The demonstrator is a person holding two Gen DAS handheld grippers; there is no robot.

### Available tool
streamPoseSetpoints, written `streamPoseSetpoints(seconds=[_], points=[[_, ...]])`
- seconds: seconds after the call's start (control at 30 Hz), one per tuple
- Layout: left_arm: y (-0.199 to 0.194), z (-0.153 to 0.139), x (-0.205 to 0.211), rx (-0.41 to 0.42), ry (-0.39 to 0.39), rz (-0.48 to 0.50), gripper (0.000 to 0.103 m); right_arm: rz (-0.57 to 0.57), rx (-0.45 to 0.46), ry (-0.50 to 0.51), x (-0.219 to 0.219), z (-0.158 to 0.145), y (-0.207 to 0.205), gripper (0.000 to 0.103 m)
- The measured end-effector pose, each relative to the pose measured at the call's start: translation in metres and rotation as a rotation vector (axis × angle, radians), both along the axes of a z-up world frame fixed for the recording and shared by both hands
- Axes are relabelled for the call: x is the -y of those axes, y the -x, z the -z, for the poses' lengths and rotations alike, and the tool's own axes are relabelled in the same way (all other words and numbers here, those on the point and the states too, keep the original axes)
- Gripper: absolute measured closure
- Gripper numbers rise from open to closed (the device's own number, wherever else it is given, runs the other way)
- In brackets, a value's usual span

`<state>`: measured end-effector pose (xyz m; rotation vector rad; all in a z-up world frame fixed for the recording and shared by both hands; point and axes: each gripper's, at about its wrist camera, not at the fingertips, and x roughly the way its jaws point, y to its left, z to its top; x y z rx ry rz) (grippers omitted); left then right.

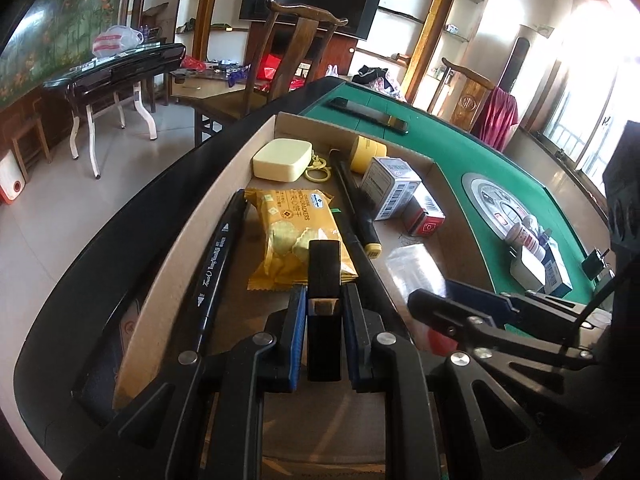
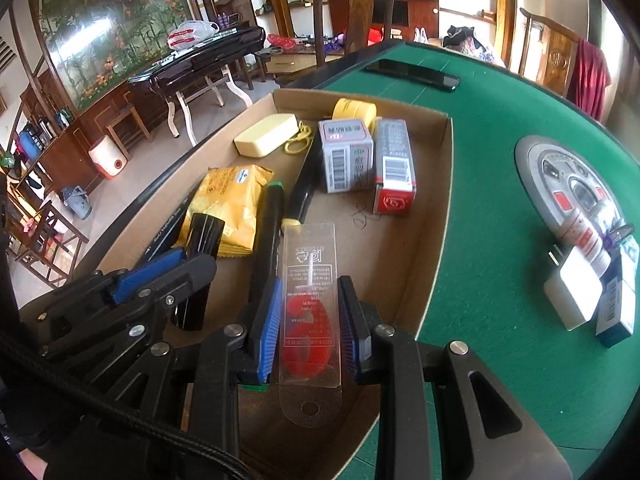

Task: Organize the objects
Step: 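Carry the black tube and clear package into the cardboard box and open both grippers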

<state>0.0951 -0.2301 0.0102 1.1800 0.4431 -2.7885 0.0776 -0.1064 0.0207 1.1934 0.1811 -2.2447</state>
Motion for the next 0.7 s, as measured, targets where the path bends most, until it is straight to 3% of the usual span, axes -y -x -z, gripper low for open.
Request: streamPoseSetpoints(seconds=[0.7], points=[[-0.0081, 0.001, 0.0021, 0.046, -0.005, -0.004, 0.087, -0.008, 0.023, 0.027, -0.0043, 0.0002, -0.0046, 0.076]])
